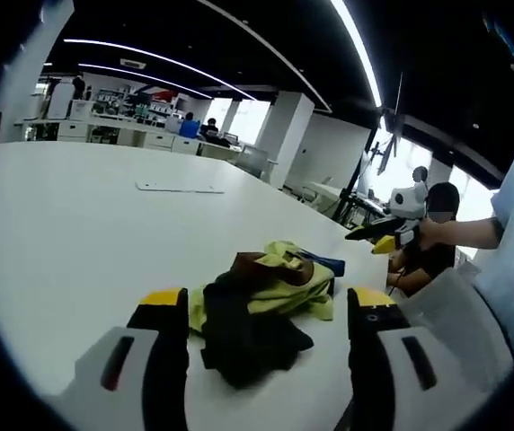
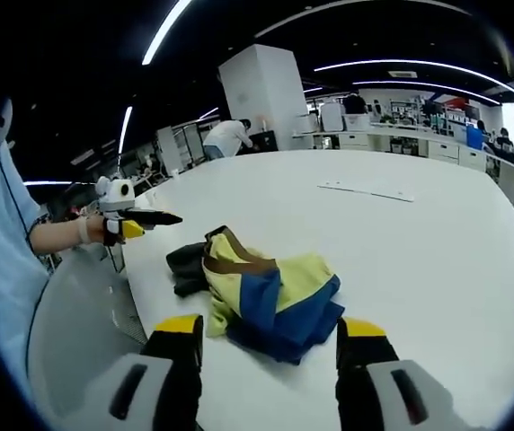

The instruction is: Fold the garment on the visible template until the final outline fits inside the template.

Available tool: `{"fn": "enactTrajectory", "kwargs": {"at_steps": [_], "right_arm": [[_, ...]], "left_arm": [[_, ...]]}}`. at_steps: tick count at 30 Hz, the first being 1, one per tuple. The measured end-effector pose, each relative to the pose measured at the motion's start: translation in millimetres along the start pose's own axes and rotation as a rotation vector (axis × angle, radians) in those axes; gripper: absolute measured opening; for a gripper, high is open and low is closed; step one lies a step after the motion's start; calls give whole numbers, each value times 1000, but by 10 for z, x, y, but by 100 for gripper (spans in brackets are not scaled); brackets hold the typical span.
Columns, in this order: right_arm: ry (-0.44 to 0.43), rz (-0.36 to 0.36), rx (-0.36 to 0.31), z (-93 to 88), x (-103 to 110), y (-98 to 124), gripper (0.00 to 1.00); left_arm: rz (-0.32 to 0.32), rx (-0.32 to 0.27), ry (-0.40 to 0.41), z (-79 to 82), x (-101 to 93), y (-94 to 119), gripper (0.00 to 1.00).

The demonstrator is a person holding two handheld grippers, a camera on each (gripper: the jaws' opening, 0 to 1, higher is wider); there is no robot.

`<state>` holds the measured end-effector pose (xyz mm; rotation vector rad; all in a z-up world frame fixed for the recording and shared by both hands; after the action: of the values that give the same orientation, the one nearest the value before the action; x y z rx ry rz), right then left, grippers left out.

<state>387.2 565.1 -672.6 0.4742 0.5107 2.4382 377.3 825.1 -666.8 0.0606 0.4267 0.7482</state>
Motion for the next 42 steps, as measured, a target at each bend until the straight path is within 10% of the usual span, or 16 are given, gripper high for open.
{"fn": "enactTrajectory", "kwargs": {"at_steps": [19,42], "right_arm": [[-14,101,47,-50,52,-463,40],[-114,100,82,-199,-36,-396,15]], "left_arm": [[-24,81,67,-317,140,-158,55],[67,157,152,-493,392,-67,24]]}}
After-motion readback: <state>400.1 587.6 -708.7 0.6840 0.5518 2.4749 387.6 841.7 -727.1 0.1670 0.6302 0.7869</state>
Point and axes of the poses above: the point that each gripper's makers call its tool centre point, and the gripper's own axes: y roughly backward along the fingers, x roughly to its left, z roughly out of its top, the point moved 1 cm from there along y, roughly backward along the fingers, and after that the axes turned 4 degrees about -x, right-handed, at the moved point
